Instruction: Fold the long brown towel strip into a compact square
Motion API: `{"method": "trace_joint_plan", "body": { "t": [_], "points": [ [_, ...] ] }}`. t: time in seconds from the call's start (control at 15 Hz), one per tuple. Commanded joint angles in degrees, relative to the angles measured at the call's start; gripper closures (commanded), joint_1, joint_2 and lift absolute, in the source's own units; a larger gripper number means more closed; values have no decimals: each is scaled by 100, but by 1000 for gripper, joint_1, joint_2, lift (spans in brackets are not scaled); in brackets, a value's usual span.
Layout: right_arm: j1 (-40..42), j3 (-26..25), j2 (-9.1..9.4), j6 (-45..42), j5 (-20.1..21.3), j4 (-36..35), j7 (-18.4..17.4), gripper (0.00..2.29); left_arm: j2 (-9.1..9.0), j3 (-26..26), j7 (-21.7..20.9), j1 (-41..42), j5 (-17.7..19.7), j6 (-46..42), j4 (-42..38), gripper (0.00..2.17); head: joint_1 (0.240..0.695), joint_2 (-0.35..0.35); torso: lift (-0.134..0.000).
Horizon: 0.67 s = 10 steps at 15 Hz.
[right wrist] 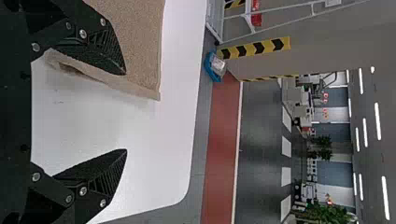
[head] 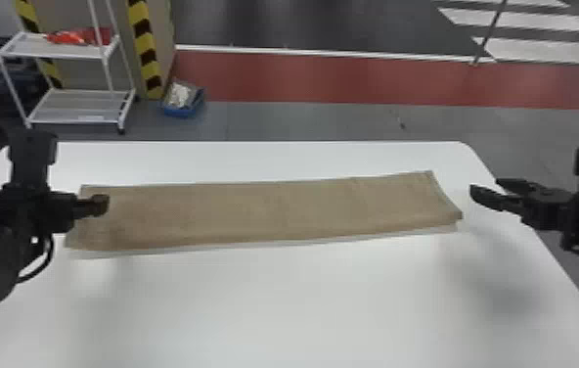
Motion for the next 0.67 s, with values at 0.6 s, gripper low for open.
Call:
{"method": "trace_joint_plan", "body": {
  "t": [0.6],
  "points": [
    [289,-18,9,156,-41,-61,159,343,8,334,-55,602,135,719,-760,134,695,-90,-128]
  ]
}}
